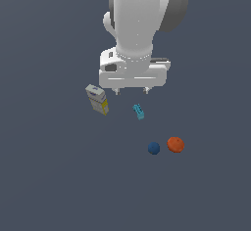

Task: Pick up a designated object from a clutter of objects.

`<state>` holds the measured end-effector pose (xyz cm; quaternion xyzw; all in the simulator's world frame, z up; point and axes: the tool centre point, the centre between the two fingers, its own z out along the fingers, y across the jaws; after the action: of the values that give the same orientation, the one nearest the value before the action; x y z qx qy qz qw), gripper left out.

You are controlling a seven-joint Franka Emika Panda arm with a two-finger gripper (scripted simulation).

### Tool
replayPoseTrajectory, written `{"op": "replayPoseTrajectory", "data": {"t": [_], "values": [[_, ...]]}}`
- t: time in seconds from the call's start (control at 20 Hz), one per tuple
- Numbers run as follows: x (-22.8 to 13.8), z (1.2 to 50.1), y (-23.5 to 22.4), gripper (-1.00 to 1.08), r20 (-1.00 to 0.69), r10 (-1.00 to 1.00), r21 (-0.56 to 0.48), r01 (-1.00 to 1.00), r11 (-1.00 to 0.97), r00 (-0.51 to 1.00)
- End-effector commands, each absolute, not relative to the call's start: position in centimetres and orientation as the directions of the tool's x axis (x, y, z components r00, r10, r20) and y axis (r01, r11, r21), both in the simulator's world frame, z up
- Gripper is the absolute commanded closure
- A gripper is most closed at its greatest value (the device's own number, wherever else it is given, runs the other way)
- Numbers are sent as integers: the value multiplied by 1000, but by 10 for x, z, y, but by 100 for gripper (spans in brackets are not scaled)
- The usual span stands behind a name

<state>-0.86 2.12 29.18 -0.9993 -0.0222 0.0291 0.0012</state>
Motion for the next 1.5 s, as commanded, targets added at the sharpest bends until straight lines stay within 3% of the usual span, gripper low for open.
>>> {"op": "replayPoseTrajectory", "data": {"t": [0.0, 0.7, 1.45], "values": [[-9, 291, 23, -92, -61, 48, -3, 48, -999, 997], [-13, 267, 28, -92, -54, 72, -1, 72, -997, 996], [-50, 163, 52, -92, -29, 197, 5, 197, -980, 980]]}}
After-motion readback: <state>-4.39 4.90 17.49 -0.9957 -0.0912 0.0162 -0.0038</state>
